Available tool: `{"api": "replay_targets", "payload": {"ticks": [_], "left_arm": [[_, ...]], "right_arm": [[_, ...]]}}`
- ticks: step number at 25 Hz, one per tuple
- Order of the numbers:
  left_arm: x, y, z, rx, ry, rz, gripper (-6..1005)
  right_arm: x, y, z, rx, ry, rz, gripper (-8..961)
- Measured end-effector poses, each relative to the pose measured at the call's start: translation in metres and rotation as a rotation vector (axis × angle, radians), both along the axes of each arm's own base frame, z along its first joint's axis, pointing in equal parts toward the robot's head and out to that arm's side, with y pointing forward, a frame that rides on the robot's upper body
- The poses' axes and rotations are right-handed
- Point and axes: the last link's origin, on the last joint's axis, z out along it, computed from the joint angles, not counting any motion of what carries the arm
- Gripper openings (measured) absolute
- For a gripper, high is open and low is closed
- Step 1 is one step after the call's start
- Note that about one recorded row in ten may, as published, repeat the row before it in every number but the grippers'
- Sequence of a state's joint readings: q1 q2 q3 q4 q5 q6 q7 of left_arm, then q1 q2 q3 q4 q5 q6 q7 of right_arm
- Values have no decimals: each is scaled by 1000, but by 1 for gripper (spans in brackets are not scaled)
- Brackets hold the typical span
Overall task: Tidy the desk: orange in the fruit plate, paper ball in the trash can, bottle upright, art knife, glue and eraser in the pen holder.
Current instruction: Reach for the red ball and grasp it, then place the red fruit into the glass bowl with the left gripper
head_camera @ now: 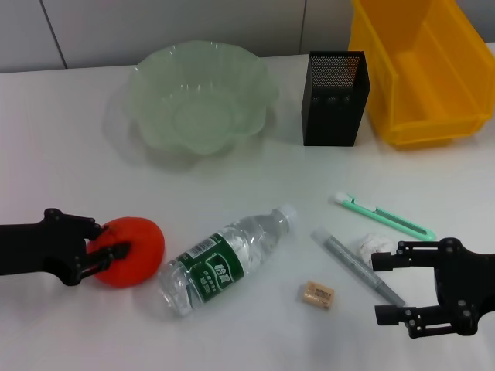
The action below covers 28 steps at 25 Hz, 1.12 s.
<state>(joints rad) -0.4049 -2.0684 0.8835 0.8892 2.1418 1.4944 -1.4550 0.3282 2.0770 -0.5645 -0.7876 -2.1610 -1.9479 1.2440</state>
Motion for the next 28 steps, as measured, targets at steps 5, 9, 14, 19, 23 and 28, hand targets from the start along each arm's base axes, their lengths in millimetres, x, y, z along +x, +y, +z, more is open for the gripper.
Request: {"api": "replay_targets", "payload": {"ticks": [5, 9, 14, 19, 23, 28], "left_arm": [[0, 0, 0, 5, -5, 3, 311], [11, 9, 10, 44, -62, 20, 245], [52, 26, 31, 69, -125, -17, 212], [72, 35, 35, 70, -153, -32, 186], [133, 68, 24, 66, -200, -76, 154], [162, 97, -1, 117, -161, -66, 107]], "right_arm": [[0, 0, 0, 1, 1, -2, 749], [1, -1, 0, 1, 1, -4, 749], [1, -1, 0, 1, 1, -4, 749], [1, -1, 0, 0, 2, -5, 749], [1, -2, -1, -4, 6, -6, 749], [-1, -1, -2, -7, 11, -2, 749]]}}
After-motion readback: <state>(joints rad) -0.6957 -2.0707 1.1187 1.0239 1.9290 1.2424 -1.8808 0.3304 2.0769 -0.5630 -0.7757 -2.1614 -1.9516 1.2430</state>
